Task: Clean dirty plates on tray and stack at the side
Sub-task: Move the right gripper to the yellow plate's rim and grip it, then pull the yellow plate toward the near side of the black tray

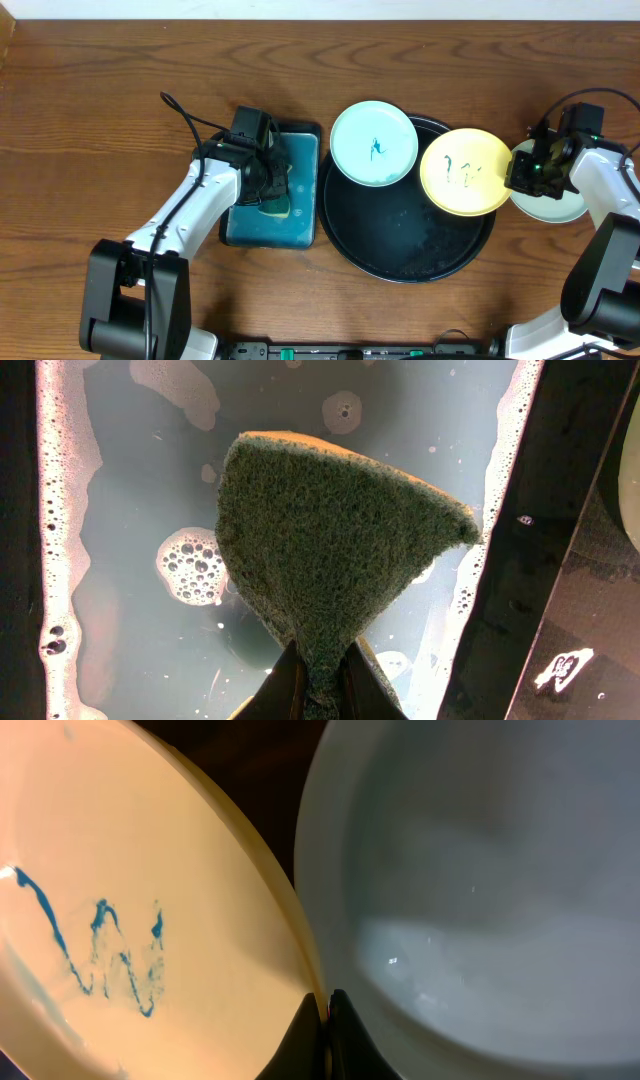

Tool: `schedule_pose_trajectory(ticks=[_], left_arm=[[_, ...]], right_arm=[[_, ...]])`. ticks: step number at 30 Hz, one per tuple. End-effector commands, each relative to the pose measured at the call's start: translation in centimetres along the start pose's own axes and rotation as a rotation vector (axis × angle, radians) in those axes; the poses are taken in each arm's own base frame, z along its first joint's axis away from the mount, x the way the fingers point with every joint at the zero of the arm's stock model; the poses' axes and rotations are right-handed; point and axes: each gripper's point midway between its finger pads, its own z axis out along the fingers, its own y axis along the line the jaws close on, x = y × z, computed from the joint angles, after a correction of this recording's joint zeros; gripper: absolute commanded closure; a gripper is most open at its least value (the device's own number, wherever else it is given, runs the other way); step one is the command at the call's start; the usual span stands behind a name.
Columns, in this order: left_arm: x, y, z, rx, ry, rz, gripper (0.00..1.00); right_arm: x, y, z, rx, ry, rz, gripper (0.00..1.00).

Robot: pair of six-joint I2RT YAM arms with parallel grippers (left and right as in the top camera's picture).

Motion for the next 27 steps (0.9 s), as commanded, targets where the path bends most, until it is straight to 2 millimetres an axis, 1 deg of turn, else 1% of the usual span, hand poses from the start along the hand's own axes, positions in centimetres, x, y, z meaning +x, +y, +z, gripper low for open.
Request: schedule_pose_trajectory(ticks=[1,5,9,14,18,22,27], left_arm=[[0.2,0.3,0.3,-0.01,0.01,0.003,0.92],[0.2,0.3,0.3,-0.01,0.01,0.003,0.92],[0.2,0.3,0.3,-0.01,0.01,0.003,0.92],[0.2,0.3,0.3,-0.01,0.01,0.003,0.92],[0.2,0.3,0.3,-0.01,0.01,0.003,0.92],[0.2,0.3,0.3,-0.01,0.009,0.003,0.92],[0.2,0.3,0.3,-0.01,0.009,0.003,0.92]], right_arm=[[0.7,0.4,-0.4,-0.008,0.017,0.002,0.99],[2.3,0.4,-0.7,-0.008,0.082,0.015,0.99],[3.0,1.0,-1.4,-0.036,0.1,0.02,0.99],[2.9,3.8,-3.9,-0.171,0.056,0.0,0.99],[4.2,5.1,-5.1,-0.204,0.081,-0.021,0.99],[6.3,6.3,-5.2,-0.206,0.161,-0.058,0.99],[8.0,7.5,-4.2,-0.194,0.208,-0.112,0.99]])
